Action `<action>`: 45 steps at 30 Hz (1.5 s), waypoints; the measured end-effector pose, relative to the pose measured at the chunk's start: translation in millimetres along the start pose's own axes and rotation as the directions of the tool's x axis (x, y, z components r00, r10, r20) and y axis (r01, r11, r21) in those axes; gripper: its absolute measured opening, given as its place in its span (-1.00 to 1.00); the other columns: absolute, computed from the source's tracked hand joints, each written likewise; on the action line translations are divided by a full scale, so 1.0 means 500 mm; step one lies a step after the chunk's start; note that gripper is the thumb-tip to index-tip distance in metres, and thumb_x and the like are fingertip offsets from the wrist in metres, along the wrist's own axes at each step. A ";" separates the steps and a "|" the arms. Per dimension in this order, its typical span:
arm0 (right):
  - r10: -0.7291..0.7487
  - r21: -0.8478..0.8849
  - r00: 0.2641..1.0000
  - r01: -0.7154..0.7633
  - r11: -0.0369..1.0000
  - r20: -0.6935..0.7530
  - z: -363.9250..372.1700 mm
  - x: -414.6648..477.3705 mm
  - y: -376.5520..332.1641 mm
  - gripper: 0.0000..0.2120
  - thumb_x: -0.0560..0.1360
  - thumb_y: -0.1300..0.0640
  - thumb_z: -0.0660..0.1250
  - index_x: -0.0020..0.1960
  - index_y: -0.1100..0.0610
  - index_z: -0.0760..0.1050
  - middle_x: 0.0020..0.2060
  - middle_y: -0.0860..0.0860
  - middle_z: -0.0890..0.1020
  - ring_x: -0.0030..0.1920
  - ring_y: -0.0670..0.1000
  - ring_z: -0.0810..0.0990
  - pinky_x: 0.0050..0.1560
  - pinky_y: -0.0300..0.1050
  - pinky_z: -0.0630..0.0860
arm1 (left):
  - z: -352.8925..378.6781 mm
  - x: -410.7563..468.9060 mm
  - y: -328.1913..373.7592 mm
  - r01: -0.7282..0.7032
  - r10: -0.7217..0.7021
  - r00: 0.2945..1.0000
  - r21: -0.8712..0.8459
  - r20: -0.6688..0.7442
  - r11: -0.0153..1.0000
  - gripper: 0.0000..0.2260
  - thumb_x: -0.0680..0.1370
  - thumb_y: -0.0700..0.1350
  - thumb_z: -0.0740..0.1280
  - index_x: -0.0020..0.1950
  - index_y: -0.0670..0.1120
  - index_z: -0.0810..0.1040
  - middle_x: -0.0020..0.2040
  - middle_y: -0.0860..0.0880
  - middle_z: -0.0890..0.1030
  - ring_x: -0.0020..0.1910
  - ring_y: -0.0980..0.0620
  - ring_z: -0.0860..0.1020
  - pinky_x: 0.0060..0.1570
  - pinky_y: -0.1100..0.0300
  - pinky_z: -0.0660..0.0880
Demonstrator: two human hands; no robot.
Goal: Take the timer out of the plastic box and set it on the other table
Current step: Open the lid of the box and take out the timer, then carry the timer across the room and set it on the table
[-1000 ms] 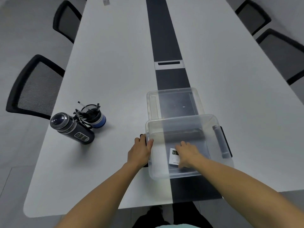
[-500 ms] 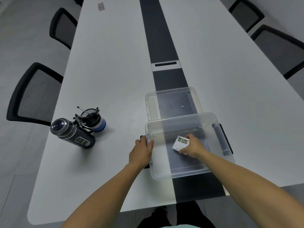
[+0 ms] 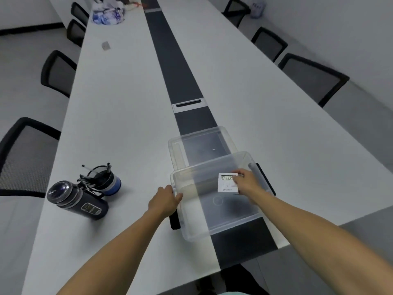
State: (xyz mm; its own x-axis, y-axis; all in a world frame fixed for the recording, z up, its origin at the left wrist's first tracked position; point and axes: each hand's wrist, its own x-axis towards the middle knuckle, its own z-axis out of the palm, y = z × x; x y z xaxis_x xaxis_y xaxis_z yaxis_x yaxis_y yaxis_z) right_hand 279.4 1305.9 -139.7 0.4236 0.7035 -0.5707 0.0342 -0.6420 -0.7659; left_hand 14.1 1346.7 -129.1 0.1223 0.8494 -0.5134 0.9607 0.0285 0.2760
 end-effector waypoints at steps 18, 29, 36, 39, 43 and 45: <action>-0.231 0.041 0.886 0.270 0.962 -0.401 -0.393 -0.188 -0.059 -0.81 0.63 0.16 0.15 0.04 0.07 0.55 0.00 0.12 0.63 -0.10 0.15 0.63 -0.42 -0.14 0.48 | -0.125 -0.110 0.432 -0.470 0.519 0.822 0.233 -0.237 0.851 -0.76 0.61 -0.02 0.18 0.07 -0.15 0.52 0.00 -0.11 0.59 -0.10 -0.09 0.53 -0.10 0.05 0.48; -0.156 0.040 0.733 0.243 0.969 -0.662 -0.815 -0.377 0.162 -0.82 0.60 0.16 0.19 -0.02 0.09 0.58 -0.11 0.12 0.64 -0.23 0.11 0.57 -0.48 -0.19 0.37 | 0.098 -0.339 0.837 -0.676 0.730 0.665 0.287 -0.160 0.679 -0.72 0.61 -0.01 0.17 0.17 -0.14 0.52 0.10 -0.11 0.61 0.08 -0.14 0.55 -0.06 0.11 0.41; -0.043 0.111 0.641 0.197 0.974 -0.766 -1.039 -0.453 0.290 -0.82 0.58 0.15 0.22 0.00 0.13 0.60 -0.16 0.10 0.65 -0.31 0.07 0.58 -0.51 -0.20 0.38 | 0.245 -0.452 1.050 -0.774 0.831 0.555 0.338 -0.049 0.536 -0.72 0.60 0.00 0.18 0.20 -0.12 0.51 0.15 -0.11 0.60 0.09 -0.14 0.55 0.00 0.08 0.46; 0.000 0.148 0.613 0.190 0.971 -0.790 -1.111 -0.451 0.323 -0.80 0.58 0.16 0.20 0.00 0.15 0.61 -0.14 0.12 0.66 -0.31 0.08 0.59 -0.50 -0.20 0.38 | 0.282 -0.465 1.132 -0.794 0.856 0.516 0.366 -0.017 0.486 -0.71 0.60 0.00 0.18 0.20 -0.12 0.51 0.15 -0.11 0.60 0.09 -0.15 0.55 -0.01 0.09 0.44; 0.036 0.170 0.580 0.178 0.969 -0.814 -1.211 -0.418 0.349 -0.80 0.57 0.15 0.21 -0.01 0.16 0.61 -0.14 0.13 0.67 -0.28 0.12 0.60 -0.51 -0.20 0.38 | 0.323 -0.457 1.254 -0.813 0.875 0.482 0.391 0.035 0.432 -0.71 0.60 0.00 0.18 0.19 -0.13 0.51 0.14 -0.13 0.60 0.09 -0.17 0.55 -0.01 0.08 0.44; 0.044 0.170 0.567 0.172 0.970 -0.822 -1.261 -0.391 0.352 -0.79 0.56 0.15 0.21 -0.01 0.16 0.61 -0.14 0.12 0.66 -0.27 0.11 0.60 -0.51 -0.21 0.38 | 0.340 -0.440 1.318 -0.818 0.878 0.475 0.399 0.059 0.415 -0.71 0.59 0.00 0.18 0.19 -0.13 0.52 0.15 -0.14 0.60 0.10 -0.18 0.56 -0.02 0.09 0.45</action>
State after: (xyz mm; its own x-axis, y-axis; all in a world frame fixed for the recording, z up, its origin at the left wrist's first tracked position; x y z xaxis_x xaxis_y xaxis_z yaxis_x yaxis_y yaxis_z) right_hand 773.2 863.2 23.8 0.9862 0.1201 -0.1139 -0.0482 -0.4498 -0.8918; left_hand 662.8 1089.3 27.6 0.9166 0.3968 -0.0495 0.3979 -0.8930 0.2103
